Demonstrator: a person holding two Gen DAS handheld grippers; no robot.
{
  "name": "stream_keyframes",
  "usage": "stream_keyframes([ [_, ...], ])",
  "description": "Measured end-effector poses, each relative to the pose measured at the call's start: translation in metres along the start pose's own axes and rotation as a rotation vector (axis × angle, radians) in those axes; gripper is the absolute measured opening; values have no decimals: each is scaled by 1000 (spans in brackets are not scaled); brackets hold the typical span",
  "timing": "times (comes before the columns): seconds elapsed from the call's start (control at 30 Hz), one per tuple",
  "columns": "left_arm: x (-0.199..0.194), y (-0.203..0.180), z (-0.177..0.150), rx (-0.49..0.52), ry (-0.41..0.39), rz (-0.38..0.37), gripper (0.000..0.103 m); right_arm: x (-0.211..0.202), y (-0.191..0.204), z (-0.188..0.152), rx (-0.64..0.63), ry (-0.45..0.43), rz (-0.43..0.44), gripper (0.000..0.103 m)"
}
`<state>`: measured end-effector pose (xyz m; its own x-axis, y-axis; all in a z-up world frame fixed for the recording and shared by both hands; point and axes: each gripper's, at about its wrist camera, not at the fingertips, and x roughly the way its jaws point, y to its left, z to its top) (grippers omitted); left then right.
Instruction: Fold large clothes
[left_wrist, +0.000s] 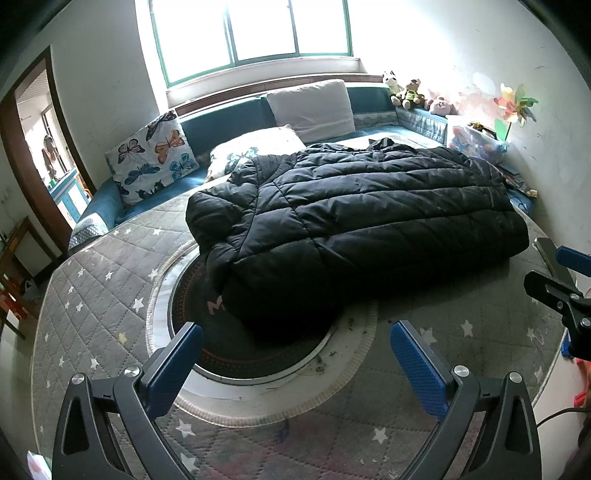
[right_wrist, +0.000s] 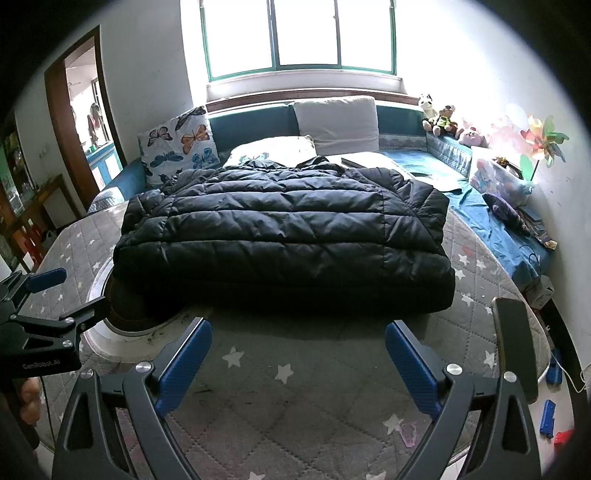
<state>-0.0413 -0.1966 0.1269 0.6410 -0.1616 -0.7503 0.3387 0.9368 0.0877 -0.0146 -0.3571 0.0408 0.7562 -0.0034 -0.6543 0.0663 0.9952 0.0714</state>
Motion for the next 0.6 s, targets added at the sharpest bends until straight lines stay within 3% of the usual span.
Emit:
stream_keyframes([
  [0.6,0,-2,0,4,0,-3,103,3,1,0,-6,5,8,103],
])
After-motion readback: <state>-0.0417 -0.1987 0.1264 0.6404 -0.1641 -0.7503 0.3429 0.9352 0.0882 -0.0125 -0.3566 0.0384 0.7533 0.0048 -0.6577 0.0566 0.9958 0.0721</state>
